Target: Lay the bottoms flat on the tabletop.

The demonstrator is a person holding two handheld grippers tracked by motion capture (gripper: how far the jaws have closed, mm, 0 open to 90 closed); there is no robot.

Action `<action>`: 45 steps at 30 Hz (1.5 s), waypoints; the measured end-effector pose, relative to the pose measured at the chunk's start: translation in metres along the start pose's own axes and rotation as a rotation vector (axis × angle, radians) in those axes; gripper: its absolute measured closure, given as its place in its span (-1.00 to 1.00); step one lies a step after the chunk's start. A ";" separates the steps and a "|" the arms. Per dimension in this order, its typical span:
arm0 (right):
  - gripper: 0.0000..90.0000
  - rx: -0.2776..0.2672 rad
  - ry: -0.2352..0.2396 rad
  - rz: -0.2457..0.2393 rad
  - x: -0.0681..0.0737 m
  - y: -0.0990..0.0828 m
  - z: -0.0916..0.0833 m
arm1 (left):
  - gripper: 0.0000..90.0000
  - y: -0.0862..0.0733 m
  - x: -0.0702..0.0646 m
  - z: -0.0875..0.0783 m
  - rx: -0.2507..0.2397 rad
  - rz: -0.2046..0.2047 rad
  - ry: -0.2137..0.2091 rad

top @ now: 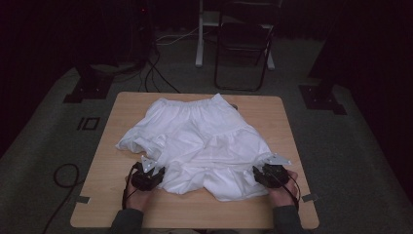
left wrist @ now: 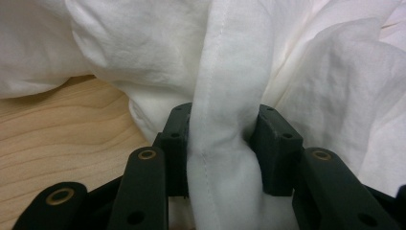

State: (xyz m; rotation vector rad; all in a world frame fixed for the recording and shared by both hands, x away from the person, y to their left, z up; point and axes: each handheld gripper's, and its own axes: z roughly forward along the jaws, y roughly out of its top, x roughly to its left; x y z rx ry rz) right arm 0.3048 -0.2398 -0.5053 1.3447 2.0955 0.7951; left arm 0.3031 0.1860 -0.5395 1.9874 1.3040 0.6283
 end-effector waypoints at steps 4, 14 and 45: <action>0.69 0.067 -0.043 -0.008 -0.003 -0.010 0.005 | 0.37 0.000 0.000 0.000 0.003 0.002 0.000; 0.83 0.090 -0.198 0.073 -0.031 -0.039 -0.039 | 0.37 0.001 0.000 0.000 0.010 0.010 0.004; 0.30 -0.046 -0.049 -0.006 -0.006 0.005 -0.005 | 0.12 0.017 0.008 -0.046 -0.056 0.027 0.024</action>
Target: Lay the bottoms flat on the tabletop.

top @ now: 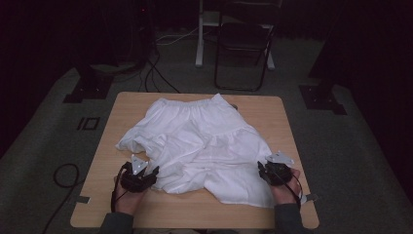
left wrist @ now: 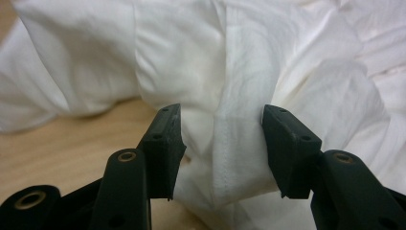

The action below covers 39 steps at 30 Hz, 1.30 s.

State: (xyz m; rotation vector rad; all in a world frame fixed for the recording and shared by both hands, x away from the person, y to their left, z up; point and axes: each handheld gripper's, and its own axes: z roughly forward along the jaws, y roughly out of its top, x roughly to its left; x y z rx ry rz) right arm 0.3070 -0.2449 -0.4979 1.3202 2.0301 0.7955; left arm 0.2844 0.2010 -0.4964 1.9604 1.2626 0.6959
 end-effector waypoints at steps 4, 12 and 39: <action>0.29 0.043 0.006 -0.011 0.003 -0.007 0.018 | 0.11 0.010 0.003 -0.001 -0.020 -0.001 0.006; 0.28 0.089 0.018 -0.005 0.005 -0.020 0.036 | 0.09 0.036 0.009 0.002 -0.052 -0.011 -0.008; 0.29 0.024 0.061 0.062 -0.001 -0.029 0.037 | 0.82 0.062 -0.007 0.085 0.121 0.005 -0.087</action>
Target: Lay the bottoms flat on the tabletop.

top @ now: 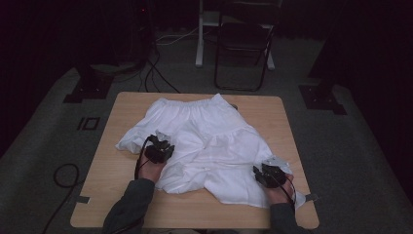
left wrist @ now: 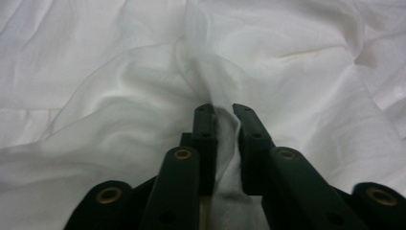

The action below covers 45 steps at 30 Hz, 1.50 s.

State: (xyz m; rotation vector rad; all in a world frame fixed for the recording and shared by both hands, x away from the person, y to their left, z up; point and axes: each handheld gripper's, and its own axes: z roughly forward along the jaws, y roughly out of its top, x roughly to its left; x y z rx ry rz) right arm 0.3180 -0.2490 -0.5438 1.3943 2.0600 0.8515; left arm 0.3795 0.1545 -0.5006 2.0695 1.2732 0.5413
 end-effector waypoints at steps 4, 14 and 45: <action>0.29 0.000 0.004 0.003 -0.001 0.000 0.000 | 0.87 -0.008 0.003 -0.009 -0.008 -0.001 0.016; 0.29 0.004 0.007 0.013 -0.002 0.000 0.000 | 0.89 -0.047 0.022 -0.054 -0.035 -0.027 0.098; 0.31 0.003 0.001 0.021 -0.002 0.001 0.001 | 0.10 -0.051 0.044 -0.118 -0.159 -0.078 0.122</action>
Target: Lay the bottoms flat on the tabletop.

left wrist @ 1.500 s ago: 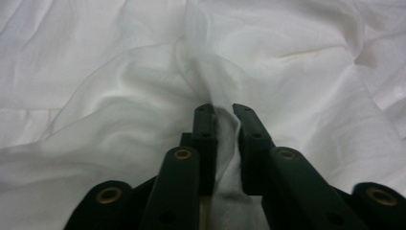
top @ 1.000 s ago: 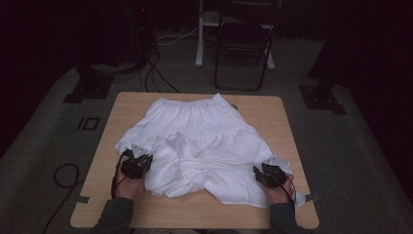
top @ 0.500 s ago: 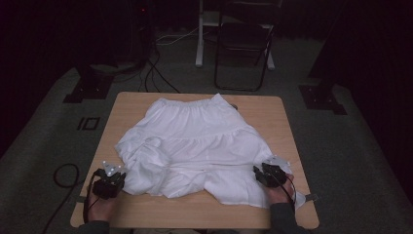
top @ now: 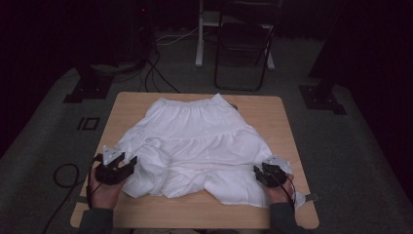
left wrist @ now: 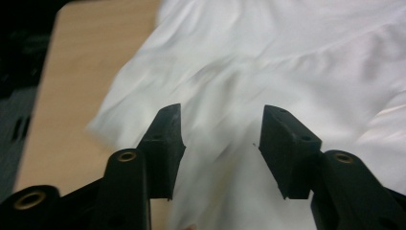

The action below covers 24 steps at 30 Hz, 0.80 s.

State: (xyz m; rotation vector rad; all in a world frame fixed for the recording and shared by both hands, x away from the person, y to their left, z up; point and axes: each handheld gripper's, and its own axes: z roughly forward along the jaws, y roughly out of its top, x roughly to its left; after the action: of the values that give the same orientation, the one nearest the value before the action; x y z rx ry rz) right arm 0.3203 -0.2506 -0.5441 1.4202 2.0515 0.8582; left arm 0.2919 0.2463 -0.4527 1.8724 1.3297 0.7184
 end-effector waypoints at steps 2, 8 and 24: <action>0.31 -0.001 0.000 0.001 0.000 0.000 0.000 | 0.07 0.018 -0.024 0.018 0.003 0.081 -0.053; 0.31 -0.001 0.002 0.007 0.000 0.000 0.000 | -0.11 0.027 -0.064 0.057 0.050 0.172 -0.138; 0.31 -0.002 0.001 0.007 0.000 0.000 0.000 | 0.50 -0.018 -0.038 0.080 0.222 0.149 0.021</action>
State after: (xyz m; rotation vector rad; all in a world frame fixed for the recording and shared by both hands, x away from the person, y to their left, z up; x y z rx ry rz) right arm 0.3200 -0.2509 -0.5444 1.4268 2.0476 0.8634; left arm 0.3328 0.1955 -0.5155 2.1641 1.3393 0.6896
